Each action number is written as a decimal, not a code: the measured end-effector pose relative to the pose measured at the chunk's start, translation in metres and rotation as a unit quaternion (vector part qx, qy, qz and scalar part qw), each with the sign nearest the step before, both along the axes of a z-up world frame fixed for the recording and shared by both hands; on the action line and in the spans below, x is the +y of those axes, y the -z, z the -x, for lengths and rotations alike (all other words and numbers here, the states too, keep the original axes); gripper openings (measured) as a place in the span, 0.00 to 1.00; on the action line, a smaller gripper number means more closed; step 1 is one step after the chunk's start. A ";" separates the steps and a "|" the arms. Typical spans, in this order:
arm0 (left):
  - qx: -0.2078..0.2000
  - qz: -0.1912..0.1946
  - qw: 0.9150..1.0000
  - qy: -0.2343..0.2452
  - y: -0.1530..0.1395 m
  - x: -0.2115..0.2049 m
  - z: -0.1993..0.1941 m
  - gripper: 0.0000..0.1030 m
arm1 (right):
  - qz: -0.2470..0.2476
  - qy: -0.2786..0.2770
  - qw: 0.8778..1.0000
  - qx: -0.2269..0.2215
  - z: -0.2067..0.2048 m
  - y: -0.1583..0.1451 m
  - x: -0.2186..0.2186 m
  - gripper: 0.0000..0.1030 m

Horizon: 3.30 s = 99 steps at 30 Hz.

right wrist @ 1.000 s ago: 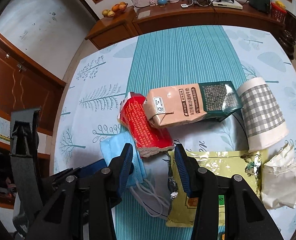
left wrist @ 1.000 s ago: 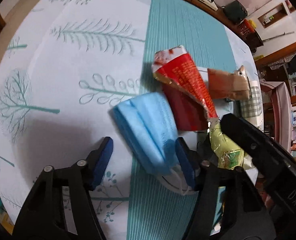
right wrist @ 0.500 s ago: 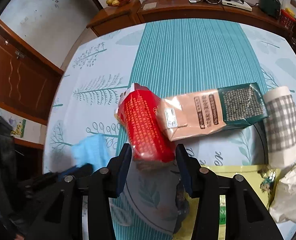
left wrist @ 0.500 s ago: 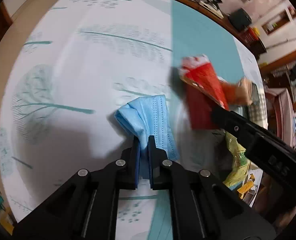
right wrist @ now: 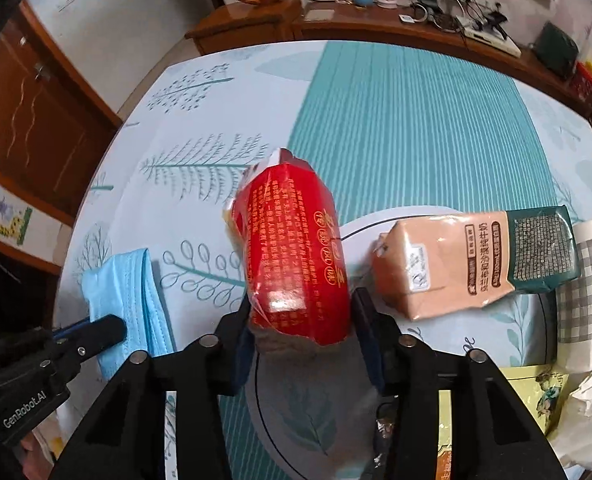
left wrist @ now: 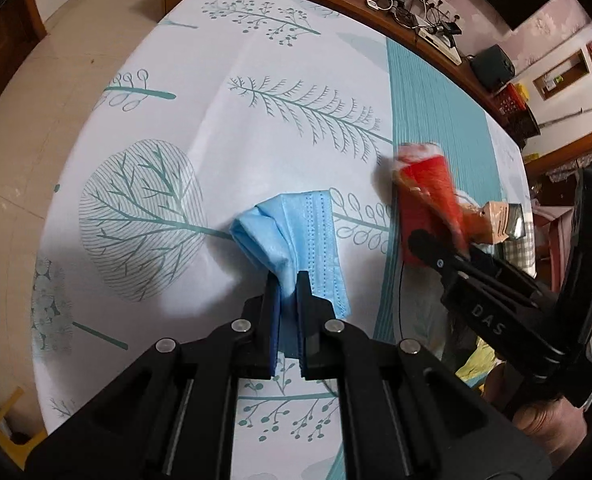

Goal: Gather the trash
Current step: 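Grasp the red snack bag with the right tool while the left tool holds the mask, then carry the mask and red bag down to the bin and open both tools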

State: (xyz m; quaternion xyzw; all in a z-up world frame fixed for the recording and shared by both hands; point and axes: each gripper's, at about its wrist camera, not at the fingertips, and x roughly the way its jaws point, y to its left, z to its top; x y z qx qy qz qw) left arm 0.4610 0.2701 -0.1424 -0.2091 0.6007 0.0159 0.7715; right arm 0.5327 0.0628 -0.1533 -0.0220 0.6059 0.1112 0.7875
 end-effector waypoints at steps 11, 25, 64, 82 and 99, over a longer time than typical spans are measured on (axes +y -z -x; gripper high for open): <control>-0.034 -0.026 0.999 0.026 -0.039 -0.019 0.034 0.04 | -0.091 0.027 0.995 0.003 0.066 -0.053 -0.021 0.20; -0.093 -0.033 0.994 0.042 -0.131 -0.079 0.173 0.04 | -0.146 0.038 0.988 -0.046 0.245 -0.161 -0.115 0.20; -0.026 -0.032 0.986 0.162 -0.041 -0.276 0.472 0.04 | -0.134 0.184 0.972 0.064 0.585 -0.031 -0.284 0.21; 0.039 -0.023 0.982 0.186 0.151 -0.276 0.471 0.04 | -0.089 0.301 0.940 0.136 0.613 0.174 -0.267 0.25; 0.009 -0.069 0.979 0.192 0.228 -0.272 0.433 0.53 | -0.113 0.282 0.945 0.123 0.558 0.236 -0.239 0.41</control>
